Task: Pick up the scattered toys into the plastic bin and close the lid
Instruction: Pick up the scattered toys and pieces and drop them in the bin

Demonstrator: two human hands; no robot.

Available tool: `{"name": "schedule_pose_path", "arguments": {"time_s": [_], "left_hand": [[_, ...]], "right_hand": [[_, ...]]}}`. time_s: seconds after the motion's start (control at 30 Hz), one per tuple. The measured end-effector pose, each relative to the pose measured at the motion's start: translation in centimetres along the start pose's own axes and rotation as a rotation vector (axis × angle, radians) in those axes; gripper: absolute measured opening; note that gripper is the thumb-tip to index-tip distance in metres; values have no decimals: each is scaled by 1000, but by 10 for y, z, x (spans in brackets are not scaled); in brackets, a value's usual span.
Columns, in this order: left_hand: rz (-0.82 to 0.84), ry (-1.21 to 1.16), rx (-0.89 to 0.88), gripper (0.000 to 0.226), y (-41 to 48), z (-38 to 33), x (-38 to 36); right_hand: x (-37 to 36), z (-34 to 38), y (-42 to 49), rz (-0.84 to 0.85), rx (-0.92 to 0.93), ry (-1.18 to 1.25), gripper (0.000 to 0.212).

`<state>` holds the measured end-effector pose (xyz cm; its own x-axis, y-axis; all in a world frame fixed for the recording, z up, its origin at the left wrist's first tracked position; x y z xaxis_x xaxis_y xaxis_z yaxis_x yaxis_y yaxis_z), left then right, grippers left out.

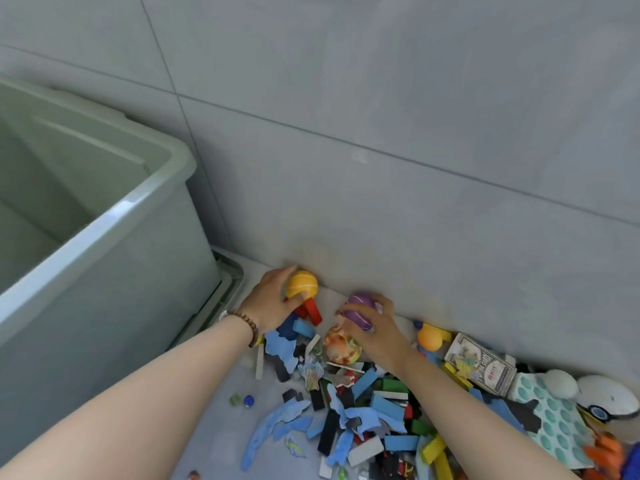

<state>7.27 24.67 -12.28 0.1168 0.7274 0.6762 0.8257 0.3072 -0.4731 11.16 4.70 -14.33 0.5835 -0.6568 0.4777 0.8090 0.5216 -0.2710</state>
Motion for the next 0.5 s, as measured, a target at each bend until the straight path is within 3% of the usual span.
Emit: {"name": "schedule_pose_path", "arguments": {"time_s": [0.23, 0.4, 0.5], "left_hand": [[-60, -126, 37, 49, 24, -5, -14], [-44, -225, 71, 72, 22, -7, -20], [-67, -260, 39, 63, 8, -13, -11]], "right_hand": [[2, -2, -1, -78, 86, 1, 20], [12, -2, -8, -124, 137, -1, 38], [22, 8, -13, -152, 143, 43, 42]]}}
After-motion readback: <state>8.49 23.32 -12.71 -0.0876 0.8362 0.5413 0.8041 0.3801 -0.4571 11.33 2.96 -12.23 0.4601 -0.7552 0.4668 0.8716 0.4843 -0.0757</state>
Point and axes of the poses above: each hand's wrist, its own y-axis towards the middle knuckle, its own x-axis out of the back of the hand, z = x × y, the point moved 5 cm from there along y, towards the middle knuckle, and after that the axes turned 6 degrees about x, right-handed, at the moved point
